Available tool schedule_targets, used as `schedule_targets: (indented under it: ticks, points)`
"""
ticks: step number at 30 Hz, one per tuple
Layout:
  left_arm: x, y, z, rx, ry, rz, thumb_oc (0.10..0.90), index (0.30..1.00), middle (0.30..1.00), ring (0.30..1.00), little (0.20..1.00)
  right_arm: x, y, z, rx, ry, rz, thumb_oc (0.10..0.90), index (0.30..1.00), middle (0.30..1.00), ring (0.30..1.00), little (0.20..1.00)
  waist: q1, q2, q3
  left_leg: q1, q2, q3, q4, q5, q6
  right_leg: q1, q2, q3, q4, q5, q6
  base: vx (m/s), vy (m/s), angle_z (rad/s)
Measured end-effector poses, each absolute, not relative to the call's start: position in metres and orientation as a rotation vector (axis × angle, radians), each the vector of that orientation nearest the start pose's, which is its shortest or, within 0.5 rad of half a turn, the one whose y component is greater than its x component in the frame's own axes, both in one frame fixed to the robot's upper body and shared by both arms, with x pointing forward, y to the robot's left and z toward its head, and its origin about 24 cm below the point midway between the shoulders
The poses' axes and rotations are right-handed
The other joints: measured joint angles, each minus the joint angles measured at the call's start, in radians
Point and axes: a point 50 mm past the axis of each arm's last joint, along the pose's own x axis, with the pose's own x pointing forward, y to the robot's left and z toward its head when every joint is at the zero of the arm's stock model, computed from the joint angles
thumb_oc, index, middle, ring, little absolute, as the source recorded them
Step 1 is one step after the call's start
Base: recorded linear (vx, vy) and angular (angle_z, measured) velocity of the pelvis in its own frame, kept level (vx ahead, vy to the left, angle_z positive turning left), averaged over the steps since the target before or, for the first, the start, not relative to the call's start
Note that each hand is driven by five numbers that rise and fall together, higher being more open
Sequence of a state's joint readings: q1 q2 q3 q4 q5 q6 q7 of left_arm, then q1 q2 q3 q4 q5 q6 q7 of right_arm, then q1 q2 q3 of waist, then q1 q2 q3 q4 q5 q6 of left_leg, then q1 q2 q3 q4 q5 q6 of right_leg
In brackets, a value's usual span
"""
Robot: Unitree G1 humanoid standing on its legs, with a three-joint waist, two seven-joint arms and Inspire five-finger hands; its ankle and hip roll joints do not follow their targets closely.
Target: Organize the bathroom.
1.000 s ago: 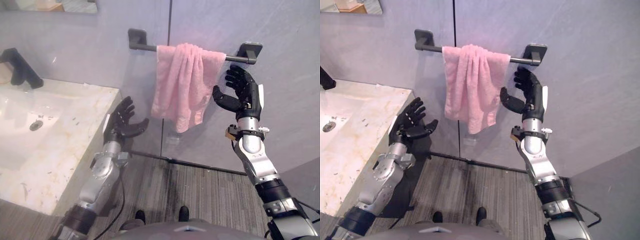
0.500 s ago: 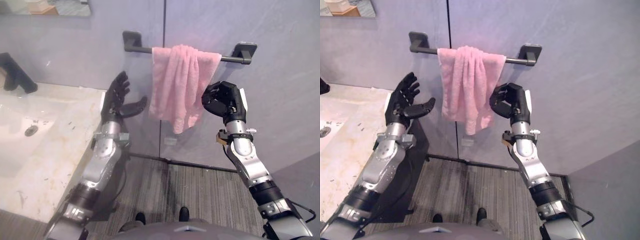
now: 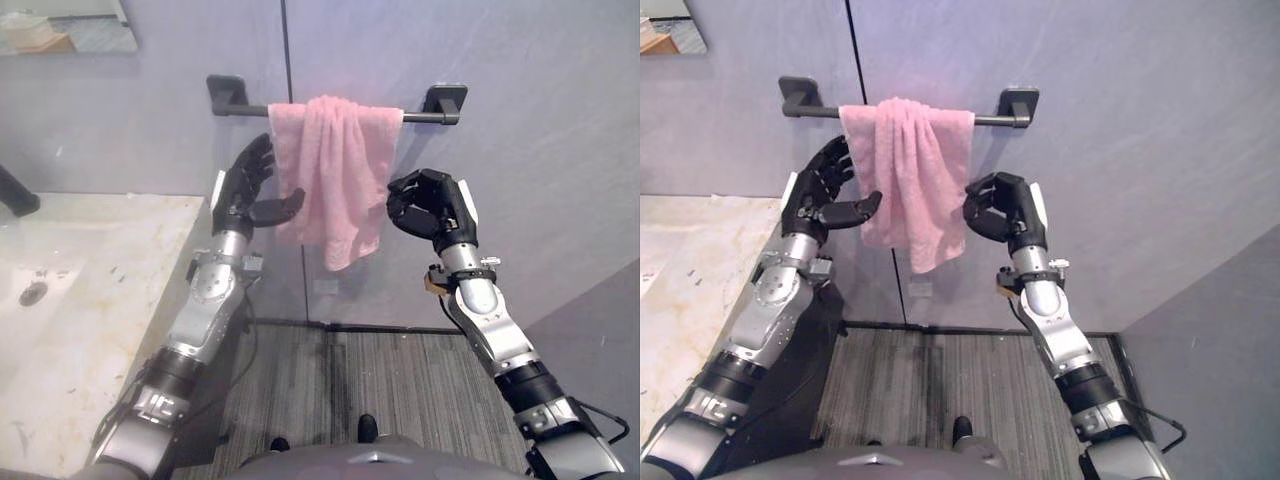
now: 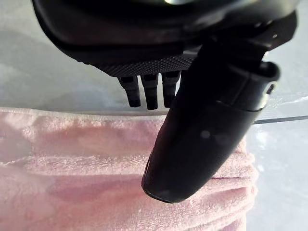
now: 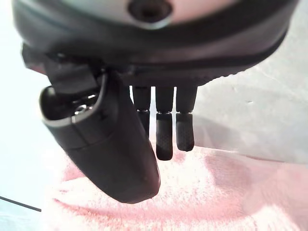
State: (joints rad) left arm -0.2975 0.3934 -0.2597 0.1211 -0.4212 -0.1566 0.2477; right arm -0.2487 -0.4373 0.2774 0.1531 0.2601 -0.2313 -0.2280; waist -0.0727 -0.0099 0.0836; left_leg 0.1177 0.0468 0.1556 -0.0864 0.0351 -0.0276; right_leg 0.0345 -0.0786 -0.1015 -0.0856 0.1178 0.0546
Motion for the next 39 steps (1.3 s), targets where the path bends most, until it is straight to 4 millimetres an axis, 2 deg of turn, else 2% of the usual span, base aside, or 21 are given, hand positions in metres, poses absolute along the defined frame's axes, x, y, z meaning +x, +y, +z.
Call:
schedule_targets:
  ticks: [1,2,11,15,20,26,39]
  points:
    - [0.303,0.165,0.100,-0.021,-0.218,-0.023,0.408,0.312,0.312,0.312,0.312,0.293,-0.172,0.089,-0.171,-0.255,0.056,0.400,0.300,0.300,0.300,0.300,0.000,0.000,0.000,0.001,0.000,0.001,0.000,0.000,0.000,0.000,0.000,0.001,0.000,0.000,0.000,0.05,0.002,-0.04]
    - [0.305,0.167,0.099,-0.015,-0.208,-0.017,0.400,0.300,0.300,0.300,0.300,0.293,-0.171,0.089,-0.171,-0.253,0.061,0.400,0.300,0.300,0.300,0.300,-0.002,0.000,0.000,0.001,0.000,0.002,0.000,0.000,0.000,0.000,0.000,0.002,0.000,0.000,0.000,0.03,0.000,-0.03]
    - [0.307,0.172,0.099,0.005,-0.207,0.021,0.400,0.300,0.300,0.300,0.300,0.293,-0.170,0.088,-0.171,-0.252,0.066,0.400,0.300,0.300,0.300,0.300,-0.009,0.001,-0.003,0.008,0.000,0.010,-0.001,-0.002,0.002,0.002,0.001,0.011,0.000,0.000,0.000,0.05,-0.011,-0.03]
    - [0.309,0.176,0.096,0.038,-0.201,0.067,0.400,0.300,0.300,0.300,0.300,0.293,-0.170,0.088,-0.171,-0.252,0.063,0.400,0.300,0.300,0.300,0.300,-0.009,0.015,-0.018,0.011,0.000,0.014,-0.001,-0.006,0.001,0.004,0.002,0.016,0.000,0.000,0.000,0.03,-0.008,-0.02]
    - [0.305,0.181,0.096,0.071,-0.230,0.137,0.400,0.300,0.300,0.300,0.300,0.292,-0.171,0.088,-0.170,-0.250,0.054,0.400,0.300,0.300,0.300,0.300,-0.008,0.015,-0.018,0.012,0.003,0.014,-0.001,-0.006,0.001,0.004,0.005,0.016,0.000,0.000,0.000,0.01,-0.005,0.00]
    - [0.304,0.191,0.098,0.070,-0.248,0.241,0.400,0.300,0.300,0.300,0.300,0.292,-0.174,0.088,-0.160,-0.255,-0.016,0.400,0.300,0.300,0.300,0.300,0.000,0.015,-0.018,0.012,0.003,0.013,-0.001,-0.005,0.001,0.005,0.005,0.016,0.000,0.000,0.000,0.00,0.000,0.00]
    - [0.304,0.191,0.098,0.068,-0.248,0.246,0.400,0.300,0.300,0.300,0.300,0.291,-0.177,0.088,-0.118,-0.266,-0.172,0.400,0.300,0.300,0.300,0.300,0.013,0.015,-0.018,0.013,0.003,0.013,-0.001,-0.005,0.001,0.005,0.005,0.016,0.000,0.000,0.000,0.00,0.000,0.00]
